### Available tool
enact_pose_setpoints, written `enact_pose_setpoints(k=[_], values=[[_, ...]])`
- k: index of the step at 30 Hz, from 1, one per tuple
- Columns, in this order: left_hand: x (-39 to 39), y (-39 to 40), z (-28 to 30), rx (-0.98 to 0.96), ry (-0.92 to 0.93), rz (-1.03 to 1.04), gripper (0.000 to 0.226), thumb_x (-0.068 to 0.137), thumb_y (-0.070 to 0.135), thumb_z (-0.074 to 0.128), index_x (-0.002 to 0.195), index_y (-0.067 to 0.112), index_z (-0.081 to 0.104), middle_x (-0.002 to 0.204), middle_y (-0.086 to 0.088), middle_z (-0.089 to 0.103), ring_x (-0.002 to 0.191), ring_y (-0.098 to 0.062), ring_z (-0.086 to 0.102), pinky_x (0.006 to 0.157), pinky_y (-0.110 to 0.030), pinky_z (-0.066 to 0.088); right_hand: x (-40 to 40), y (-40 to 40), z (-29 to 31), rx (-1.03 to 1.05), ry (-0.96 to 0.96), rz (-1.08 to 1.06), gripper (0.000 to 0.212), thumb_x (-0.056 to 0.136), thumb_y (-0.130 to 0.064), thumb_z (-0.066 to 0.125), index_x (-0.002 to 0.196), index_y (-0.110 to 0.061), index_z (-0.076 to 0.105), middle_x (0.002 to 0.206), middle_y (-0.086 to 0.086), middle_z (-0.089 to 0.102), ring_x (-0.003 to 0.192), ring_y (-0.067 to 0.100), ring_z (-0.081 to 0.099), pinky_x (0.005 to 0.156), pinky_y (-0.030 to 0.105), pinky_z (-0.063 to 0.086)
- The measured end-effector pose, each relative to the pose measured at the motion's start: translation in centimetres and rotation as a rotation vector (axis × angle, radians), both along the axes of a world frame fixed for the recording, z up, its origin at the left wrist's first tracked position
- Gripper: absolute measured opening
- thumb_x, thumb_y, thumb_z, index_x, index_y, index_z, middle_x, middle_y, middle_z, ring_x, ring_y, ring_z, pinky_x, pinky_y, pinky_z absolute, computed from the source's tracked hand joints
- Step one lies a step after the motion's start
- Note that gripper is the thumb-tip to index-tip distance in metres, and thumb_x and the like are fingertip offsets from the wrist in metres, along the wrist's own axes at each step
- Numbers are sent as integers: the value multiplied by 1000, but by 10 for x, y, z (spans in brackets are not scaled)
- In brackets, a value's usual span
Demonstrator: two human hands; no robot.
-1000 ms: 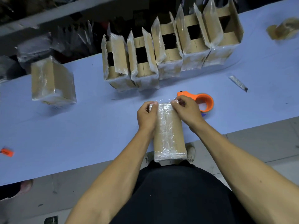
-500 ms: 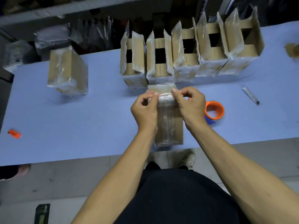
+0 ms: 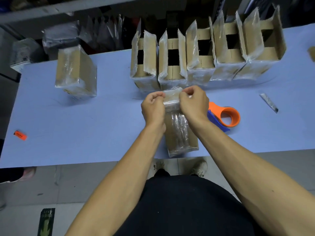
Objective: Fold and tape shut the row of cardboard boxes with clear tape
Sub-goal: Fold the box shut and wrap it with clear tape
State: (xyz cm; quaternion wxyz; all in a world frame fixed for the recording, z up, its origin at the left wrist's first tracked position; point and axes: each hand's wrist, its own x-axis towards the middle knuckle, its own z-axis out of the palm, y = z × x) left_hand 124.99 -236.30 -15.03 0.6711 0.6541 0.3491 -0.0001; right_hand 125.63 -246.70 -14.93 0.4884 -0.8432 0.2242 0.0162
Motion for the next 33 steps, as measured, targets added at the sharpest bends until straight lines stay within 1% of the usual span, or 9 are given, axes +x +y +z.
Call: enact_pose_setpoints(k=[3,6,11,15,24,27,29,31,33], values=[[8,20,-2,-162,8,-49,20,104,23,51,99,18,69,95,3,73,89,-14,66,79,-30,52,10,-14,-6,148,-2,82,31,94,-41,55,115,-21,68,112,-4,68,106,15,61,92,35,50],[-1,33,-16,-199,-39,-217,29,106,40,48,117,20,66,103,10,75,96,-5,71,81,-26,56,1,-31,-19,460,65,171,59,94,-49,58,147,-28,42,134,-6,58,115,3,58,92,25,49],[-48,26,-59,-52,-70,-537,60,100,23,62,154,28,35,144,6,57,128,-9,59,106,-35,51,-47,-44,-63,415,173,366,44,100,-41,52,143,-41,44,136,-18,57,121,-1,56,108,37,44],[-68,0,-70,-92,0,-396,55,108,24,46,158,30,26,150,4,52,132,-13,55,114,-43,43,-64,-36,-74,399,201,319,59,101,-47,43,155,-34,22,156,-17,34,140,4,37,118,37,29],[-76,44,-68,-134,-8,-216,47,102,29,50,149,31,44,132,8,67,120,-16,66,101,-38,53,-60,2,-68,432,271,515,60,102,-45,39,156,-33,15,156,-12,36,138,10,41,116,39,32],[-78,81,-72,-93,12,-156,47,101,32,50,148,30,46,132,8,68,121,-17,65,107,-45,49,-54,38,-69,416,280,604,61,102,-49,37,157,-34,13,152,-21,36,129,0,44,108,21,35],[-72,107,-75,-67,18,-136,46,101,33,50,147,30,47,132,8,67,122,-17,65,109,-47,47,-45,64,-68,388,250,636,59,102,-49,37,155,-35,15,131,-40,38,110,-15,42,87,-2,31],[-56,133,-77,-45,22,-123,45,98,35,50,143,33,50,130,10,68,120,-16,66,108,-45,49,-31,92,-70,353,217,627,56,103,-46,39,154,-33,21,108,-53,32,92,-27,42,75,-10,28],[-31,159,-80,-32,17,-126,41,97,35,50,138,37,53,125,12,71,116,-14,67,104,-42,51,-9,120,-73,332,191,596,55,103,-45,40,153,-32,24,110,-55,35,95,-29,44,79,-8,29]])
